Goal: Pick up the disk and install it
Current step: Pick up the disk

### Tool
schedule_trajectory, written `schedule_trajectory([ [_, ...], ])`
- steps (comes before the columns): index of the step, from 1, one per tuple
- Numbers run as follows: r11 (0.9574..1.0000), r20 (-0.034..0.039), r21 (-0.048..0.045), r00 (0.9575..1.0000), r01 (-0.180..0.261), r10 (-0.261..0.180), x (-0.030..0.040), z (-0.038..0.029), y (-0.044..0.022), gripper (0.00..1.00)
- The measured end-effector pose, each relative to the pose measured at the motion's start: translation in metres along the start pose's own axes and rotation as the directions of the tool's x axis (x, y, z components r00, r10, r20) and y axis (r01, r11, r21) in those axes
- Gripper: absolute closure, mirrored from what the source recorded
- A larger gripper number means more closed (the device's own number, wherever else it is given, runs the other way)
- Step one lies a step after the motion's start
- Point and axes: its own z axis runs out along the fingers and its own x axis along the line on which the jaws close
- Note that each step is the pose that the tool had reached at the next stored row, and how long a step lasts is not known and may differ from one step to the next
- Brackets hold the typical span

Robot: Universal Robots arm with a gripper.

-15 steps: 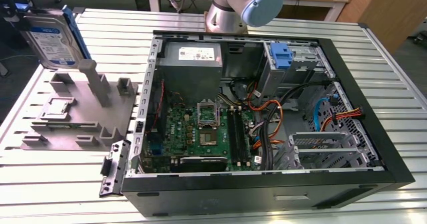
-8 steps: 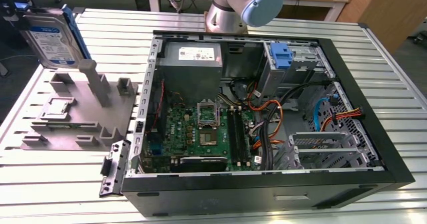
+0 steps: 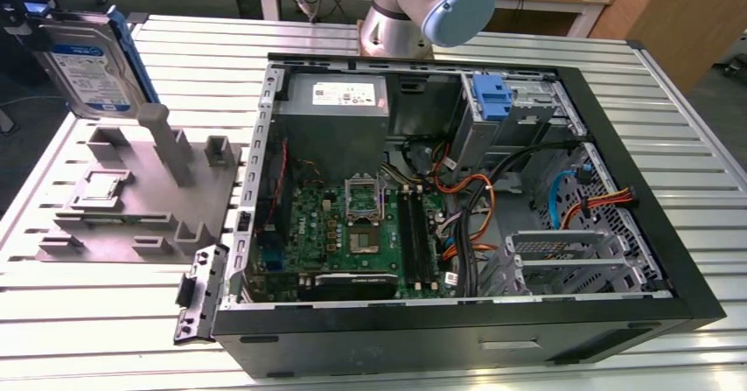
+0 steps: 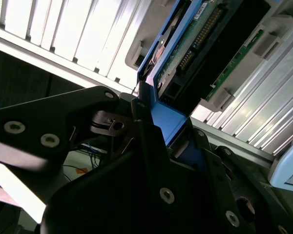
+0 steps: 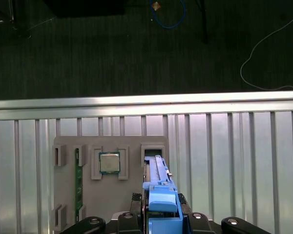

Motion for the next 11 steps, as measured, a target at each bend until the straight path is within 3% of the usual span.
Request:
schedule_trajectory([
  [11, 1.0, 0.0, -0.0001, 1.0, 0.0, 0.0, 0.0, -0.0027, 0.0, 0.63],
])
